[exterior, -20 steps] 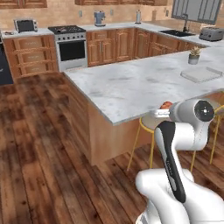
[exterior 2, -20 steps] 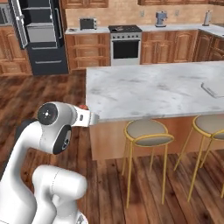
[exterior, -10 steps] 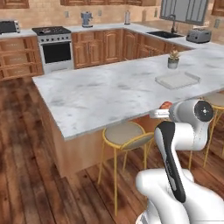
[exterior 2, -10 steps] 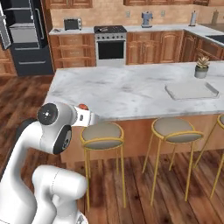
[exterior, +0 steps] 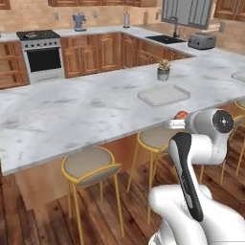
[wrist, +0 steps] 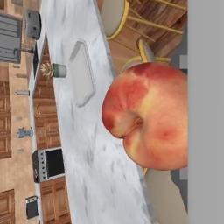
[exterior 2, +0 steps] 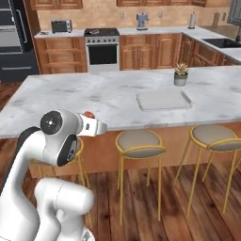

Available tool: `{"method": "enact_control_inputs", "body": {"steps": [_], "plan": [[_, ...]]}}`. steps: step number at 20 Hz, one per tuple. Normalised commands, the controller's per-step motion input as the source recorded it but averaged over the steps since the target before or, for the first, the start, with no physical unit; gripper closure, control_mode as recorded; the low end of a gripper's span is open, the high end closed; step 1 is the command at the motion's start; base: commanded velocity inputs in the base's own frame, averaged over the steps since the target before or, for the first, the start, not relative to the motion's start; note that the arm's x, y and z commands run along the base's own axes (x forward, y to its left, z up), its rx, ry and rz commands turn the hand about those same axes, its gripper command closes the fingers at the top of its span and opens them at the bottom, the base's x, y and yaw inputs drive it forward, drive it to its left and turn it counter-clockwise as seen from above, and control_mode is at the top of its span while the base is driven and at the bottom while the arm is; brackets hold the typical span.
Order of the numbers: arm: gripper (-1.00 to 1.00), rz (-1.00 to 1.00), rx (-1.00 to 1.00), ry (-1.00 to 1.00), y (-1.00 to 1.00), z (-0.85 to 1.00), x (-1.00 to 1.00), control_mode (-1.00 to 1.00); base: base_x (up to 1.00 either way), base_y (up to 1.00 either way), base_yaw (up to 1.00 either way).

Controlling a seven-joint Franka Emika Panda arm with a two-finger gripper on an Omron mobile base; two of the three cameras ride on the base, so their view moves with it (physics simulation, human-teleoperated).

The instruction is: Place the cold items (peach and lemon wedge) from the fridge in one tupperware on the dining counter. Place the warm items (kebab skewer and hot dog) in the stove area in another tupperware.

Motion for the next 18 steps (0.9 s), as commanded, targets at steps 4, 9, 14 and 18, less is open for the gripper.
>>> {"method": "enact_control_inputs", "body": {"steps": [4, 9, 14, 18], "plan": [[1.0, 0.0, 0.0, 0.0, 0.0, 0.0, 0.0, 1.0, 0.2, -1.0, 0.0], [1.0, 0.0, 0.0, 0.0, 0.0, 0.0, 0.0, 1.0, 0.12, -1.0, 0.0], [1.0, 0.0, 0.0, 0.0, 0.0, 0.0, 0.0, 1.0, 0.1, -1.0, 0.0], [1.0, 0.0, 0.0, 0.0, 0.0, 0.0, 0.0, 1.0, 0.1, -1.0, 0.0]]}}
